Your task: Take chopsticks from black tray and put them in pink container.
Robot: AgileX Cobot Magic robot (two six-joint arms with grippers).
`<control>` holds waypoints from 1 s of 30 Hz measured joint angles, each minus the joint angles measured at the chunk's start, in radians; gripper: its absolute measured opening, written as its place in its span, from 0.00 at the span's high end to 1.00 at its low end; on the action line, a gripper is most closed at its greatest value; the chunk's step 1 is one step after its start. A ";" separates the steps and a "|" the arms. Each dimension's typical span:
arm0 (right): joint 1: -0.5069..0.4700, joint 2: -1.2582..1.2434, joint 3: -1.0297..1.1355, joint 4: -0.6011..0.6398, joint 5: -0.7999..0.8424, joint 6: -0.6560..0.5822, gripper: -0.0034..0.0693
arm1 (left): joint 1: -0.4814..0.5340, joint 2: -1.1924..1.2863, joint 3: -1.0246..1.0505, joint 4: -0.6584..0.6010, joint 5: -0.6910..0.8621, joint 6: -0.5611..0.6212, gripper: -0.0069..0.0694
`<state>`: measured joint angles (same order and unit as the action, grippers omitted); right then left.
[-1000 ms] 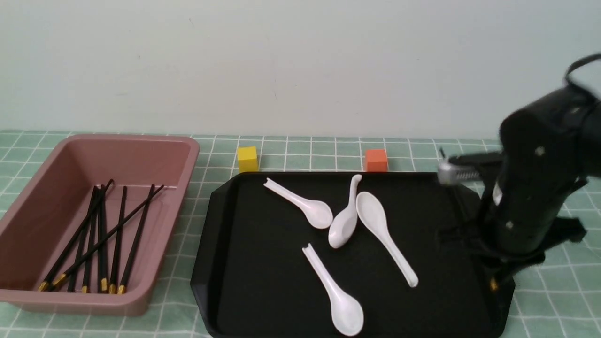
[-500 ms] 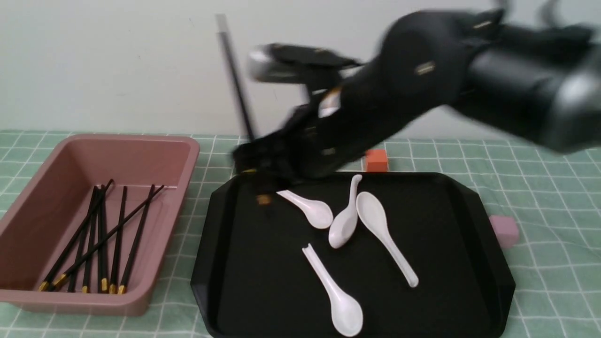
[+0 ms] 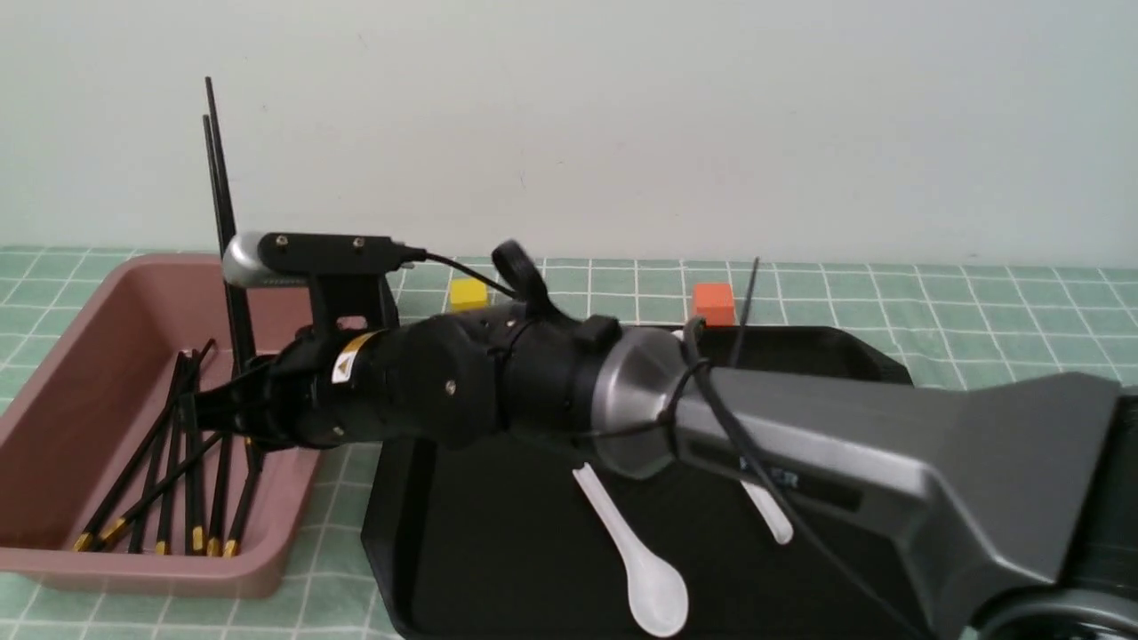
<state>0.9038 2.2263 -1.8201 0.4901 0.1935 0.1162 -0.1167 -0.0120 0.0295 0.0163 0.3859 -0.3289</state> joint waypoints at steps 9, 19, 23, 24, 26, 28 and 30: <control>-0.003 -0.020 -0.002 -0.014 0.097 -0.002 0.45 | 0.000 0.000 0.000 0.000 0.000 0.000 0.60; -0.045 -0.263 -0.002 -0.255 0.589 -0.025 0.75 | 0.000 0.000 0.000 0.000 0.000 0.000 0.60; -0.057 -0.424 -0.002 -0.390 0.846 -0.026 0.95 | 0.000 0.000 0.000 0.000 0.000 0.000 0.60; -0.057 -0.472 -0.003 -0.430 0.905 -0.026 0.97 | 0.000 0.000 0.000 0.000 0.000 0.000 0.60; -0.058 -0.557 -0.004 -0.490 1.004 -0.022 0.97 | 0.000 0.000 0.000 0.000 0.000 0.000 0.60; -0.058 -0.593 -0.004 -0.524 1.037 -0.014 0.97 | 0.000 0.000 0.000 0.000 0.000 0.000 0.60; -0.058 -0.706 0.019 -0.576 1.054 0.025 0.97 | 0.000 0.000 0.000 0.000 0.000 0.000 0.60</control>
<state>0.8460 1.5207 -1.8012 -0.0858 1.2475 0.1417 -0.1167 -0.0120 0.0295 0.0163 0.3859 -0.3289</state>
